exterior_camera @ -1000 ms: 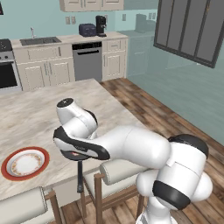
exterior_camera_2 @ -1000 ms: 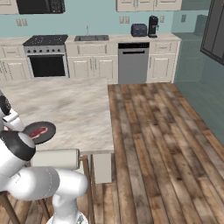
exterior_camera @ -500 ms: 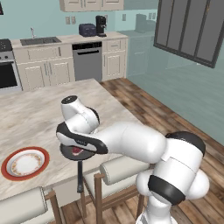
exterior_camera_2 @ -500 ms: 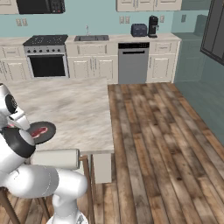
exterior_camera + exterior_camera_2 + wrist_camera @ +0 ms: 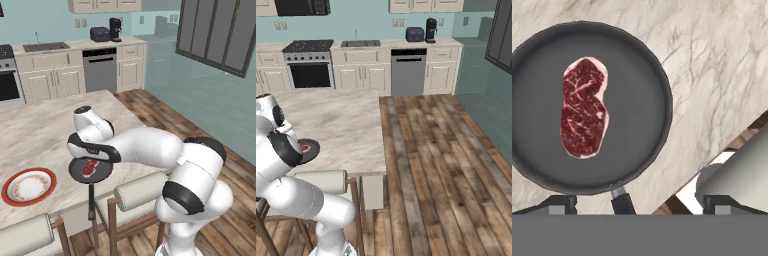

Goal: Pick up the pan with the steak in it and place it on the dining table. Then place the steak on the plate.

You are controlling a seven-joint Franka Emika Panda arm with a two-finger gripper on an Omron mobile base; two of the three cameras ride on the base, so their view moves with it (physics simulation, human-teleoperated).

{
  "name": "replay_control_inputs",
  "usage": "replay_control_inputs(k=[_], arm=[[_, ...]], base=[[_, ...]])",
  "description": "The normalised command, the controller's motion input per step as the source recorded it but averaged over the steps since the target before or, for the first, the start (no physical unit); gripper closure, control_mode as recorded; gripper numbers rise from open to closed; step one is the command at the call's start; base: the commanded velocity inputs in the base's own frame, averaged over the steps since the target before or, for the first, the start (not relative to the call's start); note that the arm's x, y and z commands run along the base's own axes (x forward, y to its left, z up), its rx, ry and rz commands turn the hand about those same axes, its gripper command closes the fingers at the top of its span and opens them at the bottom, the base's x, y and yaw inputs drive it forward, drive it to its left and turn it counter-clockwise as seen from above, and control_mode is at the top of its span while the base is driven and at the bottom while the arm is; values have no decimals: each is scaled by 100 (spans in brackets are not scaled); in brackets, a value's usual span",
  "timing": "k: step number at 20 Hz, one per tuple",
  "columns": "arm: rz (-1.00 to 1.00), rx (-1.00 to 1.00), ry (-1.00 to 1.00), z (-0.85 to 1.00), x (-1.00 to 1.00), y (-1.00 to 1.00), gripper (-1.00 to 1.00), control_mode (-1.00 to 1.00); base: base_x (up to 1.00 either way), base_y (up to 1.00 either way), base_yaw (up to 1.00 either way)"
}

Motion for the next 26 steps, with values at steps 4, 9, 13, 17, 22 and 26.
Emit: replay_control_inputs(k=[4,9,13,17,22,26], arm=[[0,0,2,-6,15,0,-100,-100],[0,0,0,-3,1,0,-100,-100],[0,0,0,-23,4,0,-100,-100],[0,0,0,-23,2,0,-100,-100],[0,0,0,-16,5,0,-100,-100],[0,0,0,-13,11,0,-100,-100]], base=[[0,0,0],[0,0,0],[0,0,0],[0,0,0],[0,0,0],[0,0,0]])
